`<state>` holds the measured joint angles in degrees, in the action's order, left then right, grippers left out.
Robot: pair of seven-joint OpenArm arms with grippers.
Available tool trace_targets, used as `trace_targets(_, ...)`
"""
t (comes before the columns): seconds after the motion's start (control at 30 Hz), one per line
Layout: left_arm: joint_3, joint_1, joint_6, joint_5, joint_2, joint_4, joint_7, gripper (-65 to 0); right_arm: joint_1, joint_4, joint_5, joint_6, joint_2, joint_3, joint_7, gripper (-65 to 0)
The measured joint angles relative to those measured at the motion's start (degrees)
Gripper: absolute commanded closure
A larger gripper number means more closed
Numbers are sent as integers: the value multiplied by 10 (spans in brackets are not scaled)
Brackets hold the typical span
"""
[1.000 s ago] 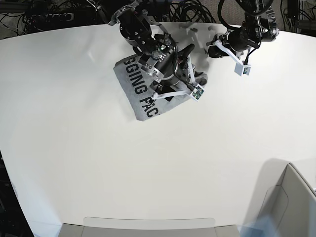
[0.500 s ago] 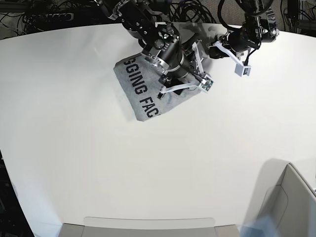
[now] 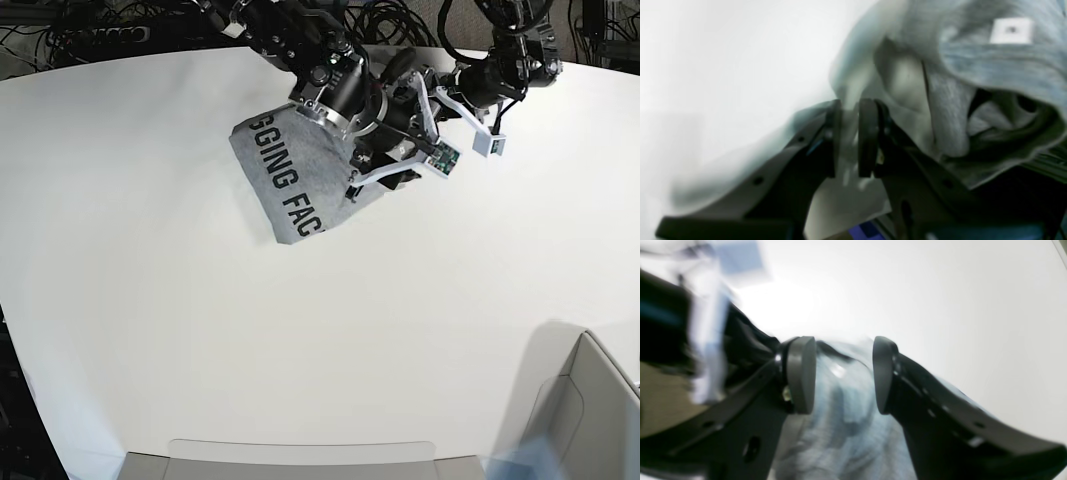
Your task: Fold the T-shirt properly
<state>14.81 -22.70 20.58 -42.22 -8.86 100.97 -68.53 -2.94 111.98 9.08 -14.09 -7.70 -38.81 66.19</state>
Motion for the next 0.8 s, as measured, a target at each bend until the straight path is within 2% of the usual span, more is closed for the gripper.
trace_targets(0.07, 20, 2, 0, 4, 2, 0, -2, -95, 1, 30, 2, 1, 2, 5, -23, -275)
trace_targets(0.13, 56, 0, 0, 6, 6, 0, -2, -95, 12, 45, -5, -2, -5, 39, -38, -275)
trace_targets(0.27, 102, -3, -9, 25, 3, 43, -9, -93, 30, 36, -6, 1, -3, 187, -37, -274)
trace_targets(0.33, 115, -3, -6, 18, 3, 89, -6, -92, 32, 37, -12, 6, 15, 254, -35, -265)
trace_targets(0.43, 110, 1, 0, 9, 3, 144, -4, -92, 26, 37, -50, 4, 64, 271, -33, -210)
trace_targets(0.53, 56, 1, -1, -7, 0, 148, -4, -95, 6, 34, -81, 0, 104, 282, -38, -161)
trace_targets(0.67, -1, -4, 0, -19, 5, 146, -12, -96, -22, 14, -113, 0, 122, 341, -31, -141)
trace_targets(0.8, -5, -13, -2, -36, 3, 147, -3, -96, -33, -3, -131, 2, 132, 375, -35, -141)
